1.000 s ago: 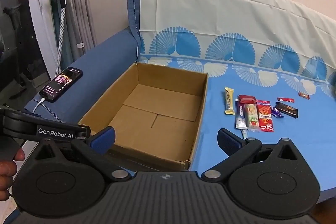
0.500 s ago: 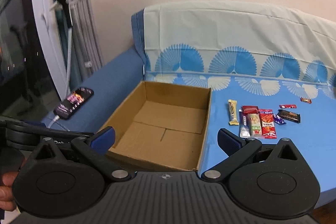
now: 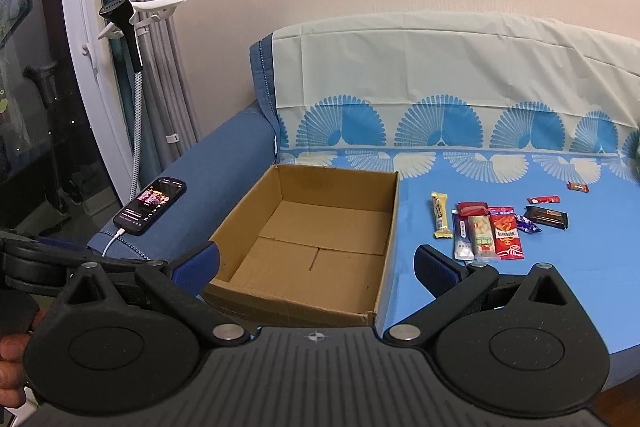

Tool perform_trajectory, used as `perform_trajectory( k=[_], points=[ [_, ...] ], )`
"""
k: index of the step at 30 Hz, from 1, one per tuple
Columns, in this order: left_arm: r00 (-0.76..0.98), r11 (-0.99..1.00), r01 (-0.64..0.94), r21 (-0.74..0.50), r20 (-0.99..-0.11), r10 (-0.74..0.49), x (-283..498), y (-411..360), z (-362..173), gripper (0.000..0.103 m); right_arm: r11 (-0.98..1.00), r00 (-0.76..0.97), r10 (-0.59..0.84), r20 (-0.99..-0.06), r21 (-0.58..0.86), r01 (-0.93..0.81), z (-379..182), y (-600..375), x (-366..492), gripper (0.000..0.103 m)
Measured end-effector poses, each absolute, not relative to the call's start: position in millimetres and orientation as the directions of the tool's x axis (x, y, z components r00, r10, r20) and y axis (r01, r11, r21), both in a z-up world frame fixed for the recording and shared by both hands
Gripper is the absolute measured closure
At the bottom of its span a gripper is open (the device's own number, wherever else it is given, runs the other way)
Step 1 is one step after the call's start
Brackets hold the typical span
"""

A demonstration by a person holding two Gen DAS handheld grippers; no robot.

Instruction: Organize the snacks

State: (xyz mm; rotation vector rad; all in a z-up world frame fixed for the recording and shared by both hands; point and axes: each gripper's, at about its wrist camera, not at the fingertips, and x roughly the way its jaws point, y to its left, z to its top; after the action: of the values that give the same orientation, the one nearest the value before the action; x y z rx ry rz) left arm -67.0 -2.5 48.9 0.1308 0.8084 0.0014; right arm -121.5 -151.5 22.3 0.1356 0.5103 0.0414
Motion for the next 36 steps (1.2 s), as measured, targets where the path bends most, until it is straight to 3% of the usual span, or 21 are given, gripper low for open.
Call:
perform_trajectory(
  k=[36],
  points=[
    [0.578, 0.987, 0.081, 0.137, -0.813, 0.066, 2, -23, 0, 0.0, 0.976, 0.783, 0.115, -0.611, 0.217, 0.026, -26, -173, -57, 0.0]
  ],
)
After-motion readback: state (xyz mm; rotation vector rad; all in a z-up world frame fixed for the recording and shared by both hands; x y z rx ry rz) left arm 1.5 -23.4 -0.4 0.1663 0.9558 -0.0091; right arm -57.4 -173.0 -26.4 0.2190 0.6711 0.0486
